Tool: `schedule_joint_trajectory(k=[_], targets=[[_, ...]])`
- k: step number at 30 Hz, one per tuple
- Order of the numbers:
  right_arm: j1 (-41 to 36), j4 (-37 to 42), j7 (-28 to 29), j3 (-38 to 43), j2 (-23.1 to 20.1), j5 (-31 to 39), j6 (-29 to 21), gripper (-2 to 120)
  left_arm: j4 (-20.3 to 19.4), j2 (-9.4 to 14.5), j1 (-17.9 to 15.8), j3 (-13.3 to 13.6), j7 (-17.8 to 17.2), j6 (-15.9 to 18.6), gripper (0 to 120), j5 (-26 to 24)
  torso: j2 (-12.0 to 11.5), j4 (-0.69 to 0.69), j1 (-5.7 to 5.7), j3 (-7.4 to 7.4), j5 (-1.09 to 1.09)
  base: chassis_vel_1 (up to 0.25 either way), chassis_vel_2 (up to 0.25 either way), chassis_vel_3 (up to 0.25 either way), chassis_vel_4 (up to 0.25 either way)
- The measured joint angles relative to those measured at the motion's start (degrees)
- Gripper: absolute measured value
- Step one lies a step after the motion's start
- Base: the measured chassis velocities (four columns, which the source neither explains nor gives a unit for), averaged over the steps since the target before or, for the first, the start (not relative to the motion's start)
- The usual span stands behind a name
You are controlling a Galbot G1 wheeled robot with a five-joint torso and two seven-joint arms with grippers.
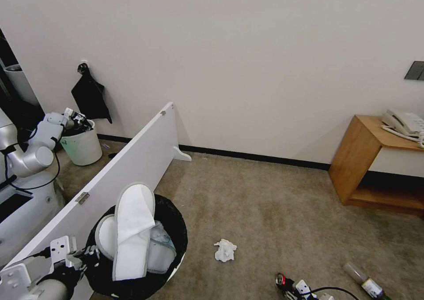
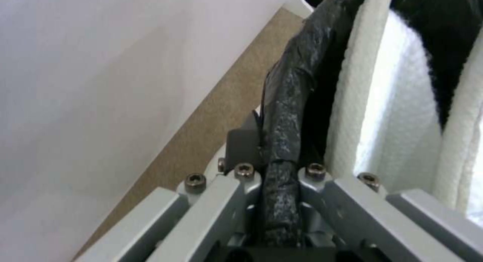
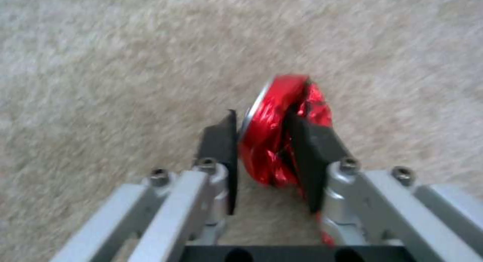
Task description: Pick up the trash bin, then pick up the garbage from the floor and place it into the trash bin.
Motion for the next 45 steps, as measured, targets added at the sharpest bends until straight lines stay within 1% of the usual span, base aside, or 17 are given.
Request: schedule_joint_trajectory(k=[2, 3, 4, 5, 6, 8, 9, 11, 14, 15, 17, 21, 26, 40, 42, 43, 45], targets=[[-1.1, 3.42, 0.26, 0.91, -1.32, 1.19, -0.43, 10, 0.17, 0.13, -0.13, 0.12, 0.0, 0.0, 2, -0.05, 0.0, 0.0, 0.0, 0.0, 0.0, 0.0, 0.0, 0.0, 0.0], [-1.1, 3.42, 0.26, 0.91, -1.32, 1.19, -0.43, 10, 0.17, 0.13, -0.13, 0.12, 0.0, 0.0, 2, -0.05, 0.0, 0.0, 0.0, 0.0, 0.0, 0.0, 0.0, 0.0, 0.0], [-1.78, 5.81, 0.45, 1.53, -2.11, 1.73, -0.64, 2, 0.24, 0.18, -0.17, 0.23, 0.0, 0.0, 2, -0.08, 0.0, -0.01, 0.0, 0.0, -0.02, 0.0, 0.0, 0.0, 0.0], [-2.19, 7.15, 0.55, 1.92, -2.5, 1.93, -0.7, 0, 0.28, 0.21, -0.18, 0.3, 0.01, 0.0, 2, -0.09, 0.0, 0.0, 0.0, 0.0, -0.02, 0.0, 0.0, 0.0, 0.0], [-2.19, 7.15, 0.55, 1.92, -2.5, 1.93, -0.7, 0, 0.28, 0.21, -0.18, 0.3, 0.01, 0.0, 2, -0.09, 0.0, 0.0, 0.0, 0.0, -0.02, 0.0, 0.0, 0.0, 0.0], [-3.5, 11.09, 0.87, 3.13, -3.55, 2.57, -0.85, 0, 0.32, 0.39, -0.23, 0.37, 0.04, 0.0, 2, -0.18, 0.0, 0.0, 0.0, 0.0, -0.01, 0.0, 0.0, 0.0, 0.0], [-3.5, 11.09, 0.87, 3.13, -3.55, 2.57, -0.85, 0, 0.32, 0.39, -0.23, 0.37, 0.04, 0.0, 2, -0.18, 0.0, 0.0, 0.0, 0.0, -0.01, 0.0, 0.0, 0.0, 0.0], [-5.24, 15.08, 1.05, 4.53, -4.85, 3.5, -1.08, 0, 0.32, 0.73, -0.23, 0.33, 0.08, -0.01, 2, -0.47, 0.0, -0.01, 0.0, 0.0, -0.02, 0.0, 0.0, 0.0, 0.0], [-6.87, 18.82, 1.13, 6.08, -5.89, 4.08, -1.11, 0, 0.42, 1.01, -0.27, 0.26, 0.17, -0.01, 2, -0.66, 0.0, -0.01, 0.0, 0.0, -0.02, 0.0, 0.0, 0.0, 0.0], [-6.87, 18.82, 1.13, 6.08, -5.89, 4.08, -1.11, 0, 0.42, 1.01, -0.27, 0.26, 0.17, -0.01, 2, -0.66, 0.0, -0.01, 0.0, 0.0, -0.02, 0.0, 0.0, 0.0, 0.0], [-8.31, 22.11, 1.16, 7.28, -6.64, 4.76, -1.24, 0, 0.45, 1.07, -0.27, 0.29, 0.22, -0.01, 2, -0.71, 0.0, -0.01, 0.0, 0.0, -0.02, 0.0, 0.0, 0.0, 0.0], [-9.9, 25.17, 1.19, 8.51, -7.05, 5.14, -1.4, 0, 0.43, 1.11, -0.35, 0.48, 0.25, -0.02, 2, -0.74, 0.0, 0.0, 0.0, 0.0, -0.02, 0.0, 0.0, 0.0, 0.0], [-10.88, 26.16, 1.17, 9.09, -7.08, 5.14, -1.43, 0, 0.37, 1.15, -0.39, 0.54, 0.27, -0.02, 2, -0.79, 0.0, 0.0, 0.0, 0.0, -0.01, 0.0, 0.0, 0.0, 0.0], [-10.84, 25.45, 0.96, 9.1, -6.45, 4.93, -1.44, 0, 0.28, 1.1, -0.31, 0.59, 0.35, -0.02, 2, -0.81, 0.0, 0.0, 0.0, 0.0, -0.01, 0.0, 0.0, 0.0, 0.0], [-10.7, 25.07, 1.01, 9.03, -6.22, 4.84, -1.44, 6, 0.28, 1.02, -0.33, 0.61, 0.36, -0.02, 2, -0.8, 0.0, 0.0, 0.0, 0.0, -0.02, 0.0, 0.0, 0.0, 0.0], [-10.7, 25.07, 1.01, 9.03, -6.22, 4.84, -1.44, 6, 0.28, 1.02, -0.33, 0.61, 0.36, -0.02, 2, -0.8, 0.0, 0.0, 0.0, 0.0, -0.02, 0.0, 0.0, 0.0, 0.0], [-10.57, 24.73, 1.19, 8.95, -5.94, 4.72, -1.44, 16, 0.28, 0.91, -0.35, 0.67, 0.36, -0.02, 2, -0.77, 0.0, 0.0, 0.0, 0.0, -0.02, 0.0, 0.0, 0.0, 0.0]])
